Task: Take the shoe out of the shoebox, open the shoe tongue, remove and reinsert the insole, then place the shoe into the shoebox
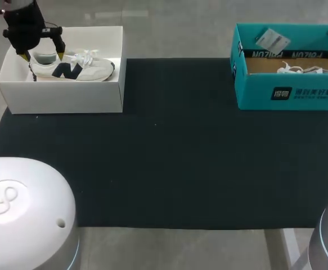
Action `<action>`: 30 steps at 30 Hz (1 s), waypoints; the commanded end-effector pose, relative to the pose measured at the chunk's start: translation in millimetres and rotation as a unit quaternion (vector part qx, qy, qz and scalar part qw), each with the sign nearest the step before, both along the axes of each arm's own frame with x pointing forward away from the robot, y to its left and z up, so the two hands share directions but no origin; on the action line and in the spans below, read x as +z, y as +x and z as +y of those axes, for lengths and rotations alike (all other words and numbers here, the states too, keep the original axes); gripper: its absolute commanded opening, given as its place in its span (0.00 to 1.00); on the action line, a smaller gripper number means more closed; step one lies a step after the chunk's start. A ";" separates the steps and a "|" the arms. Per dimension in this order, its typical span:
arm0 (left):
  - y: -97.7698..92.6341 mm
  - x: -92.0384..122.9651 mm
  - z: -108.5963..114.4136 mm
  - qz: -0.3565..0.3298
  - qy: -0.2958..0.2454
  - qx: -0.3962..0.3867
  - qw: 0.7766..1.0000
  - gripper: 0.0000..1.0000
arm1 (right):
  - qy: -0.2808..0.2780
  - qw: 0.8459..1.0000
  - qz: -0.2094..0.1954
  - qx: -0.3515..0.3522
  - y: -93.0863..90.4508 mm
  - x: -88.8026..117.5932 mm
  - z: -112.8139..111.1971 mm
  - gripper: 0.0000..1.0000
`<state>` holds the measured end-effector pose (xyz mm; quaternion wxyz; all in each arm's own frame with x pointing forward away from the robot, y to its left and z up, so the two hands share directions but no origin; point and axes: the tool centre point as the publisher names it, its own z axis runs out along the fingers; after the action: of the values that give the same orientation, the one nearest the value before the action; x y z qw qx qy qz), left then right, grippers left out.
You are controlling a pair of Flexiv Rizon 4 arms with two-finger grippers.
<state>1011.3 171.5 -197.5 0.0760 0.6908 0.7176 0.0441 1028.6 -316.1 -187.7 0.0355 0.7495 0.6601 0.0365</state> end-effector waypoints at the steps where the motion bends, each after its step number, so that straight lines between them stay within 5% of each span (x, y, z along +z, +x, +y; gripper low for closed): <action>1: 23.2 -8.0 21.5 0.001 -0.009 -0.011 1.000 1.00 | 0.000 1.000 0.001 0.000 1.2 0.0 -0.1 1.00; 10: 68.6 -20.4 55.2 0.046 0.050 -0.036 0.997 1.00 | 0.000 1.000 0.001 0.000 1.2 0.0 -0.1 1.00; 30: 151.6 -68.8 98.3 0.003 0.078 -0.017 0.997 1.00 | 0.000 1.000 0.001 0.000 1.2 0.0 -0.1 1.00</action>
<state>1144.2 265.7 -255.5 0.0173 0.7059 0.7008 0.1014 1028.7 -316.0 -187.8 0.0355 0.7494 0.6601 0.0365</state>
